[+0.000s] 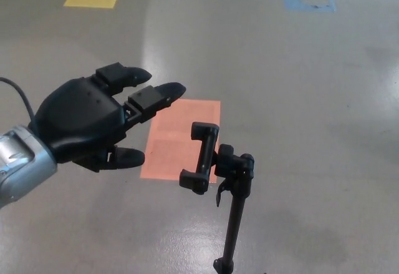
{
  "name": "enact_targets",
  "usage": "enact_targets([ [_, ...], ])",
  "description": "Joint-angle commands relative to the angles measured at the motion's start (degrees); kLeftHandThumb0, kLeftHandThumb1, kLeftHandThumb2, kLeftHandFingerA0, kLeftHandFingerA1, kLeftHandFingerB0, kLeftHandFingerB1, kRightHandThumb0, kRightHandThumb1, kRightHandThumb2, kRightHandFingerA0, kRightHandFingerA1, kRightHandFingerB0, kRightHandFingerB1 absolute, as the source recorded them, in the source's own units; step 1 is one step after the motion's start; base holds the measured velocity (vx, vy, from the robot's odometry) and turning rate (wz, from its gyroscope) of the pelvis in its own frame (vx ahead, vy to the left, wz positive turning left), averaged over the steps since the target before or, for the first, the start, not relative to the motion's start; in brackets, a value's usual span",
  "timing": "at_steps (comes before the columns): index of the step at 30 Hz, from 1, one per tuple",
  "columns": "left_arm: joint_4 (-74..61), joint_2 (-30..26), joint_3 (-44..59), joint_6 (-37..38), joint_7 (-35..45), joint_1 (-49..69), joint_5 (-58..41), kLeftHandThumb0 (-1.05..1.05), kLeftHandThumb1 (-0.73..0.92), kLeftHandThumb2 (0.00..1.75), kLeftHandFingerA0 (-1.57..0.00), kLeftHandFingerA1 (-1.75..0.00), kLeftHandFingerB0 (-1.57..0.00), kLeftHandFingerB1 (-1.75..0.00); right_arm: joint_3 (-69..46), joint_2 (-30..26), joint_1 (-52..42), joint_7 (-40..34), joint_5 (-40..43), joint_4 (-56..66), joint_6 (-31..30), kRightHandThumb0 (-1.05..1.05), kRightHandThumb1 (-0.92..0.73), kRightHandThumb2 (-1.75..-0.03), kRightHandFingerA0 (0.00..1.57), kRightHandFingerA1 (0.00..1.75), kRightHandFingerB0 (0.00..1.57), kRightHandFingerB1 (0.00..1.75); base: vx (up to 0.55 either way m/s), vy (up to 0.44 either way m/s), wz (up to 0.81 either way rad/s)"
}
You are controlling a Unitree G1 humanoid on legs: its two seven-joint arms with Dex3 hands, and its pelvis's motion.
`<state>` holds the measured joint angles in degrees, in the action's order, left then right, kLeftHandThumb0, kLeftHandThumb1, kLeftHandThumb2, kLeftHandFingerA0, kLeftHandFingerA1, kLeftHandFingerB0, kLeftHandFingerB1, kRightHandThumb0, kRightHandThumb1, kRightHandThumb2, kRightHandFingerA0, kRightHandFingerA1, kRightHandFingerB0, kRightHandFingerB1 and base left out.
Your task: The robot uses its left hand to grab the top of a phone stand kept on the floor and tilt it upwards to adjust its angle
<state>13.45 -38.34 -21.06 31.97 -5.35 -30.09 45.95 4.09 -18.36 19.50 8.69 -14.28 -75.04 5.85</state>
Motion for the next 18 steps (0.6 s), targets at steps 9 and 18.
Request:
enact_targets([
  [9, -3.48, 0.14, -0.16, 0.97, 1.69, -1.38, 2.23, -0.73, 0.81, 0.66, -0.2, -0.3, -0.05, -0.22, 0.48, -1.39, 0.51, 1.15, -0.32, -0.38, -0.4, -0.62, -0.79, -0.63, 0.19, 0.37, 0.26, 0.31, 0.0, 0.0, 0.0],
  [18, -8.39, 0.47, 0.08, 0.5, 3.78, -0.57, 2.54, -0.36, 0.45, 1.02, 0.0, -0.46, 0.0, -0.48, 0.79, -1.34, 0.96, 1.58, -0.46, -0.44, -0.81, -0.63, -0.77, -0.62, 0.2, 0.37, 0.27, 0.32, 0.0, 0.0, 0.0],
])
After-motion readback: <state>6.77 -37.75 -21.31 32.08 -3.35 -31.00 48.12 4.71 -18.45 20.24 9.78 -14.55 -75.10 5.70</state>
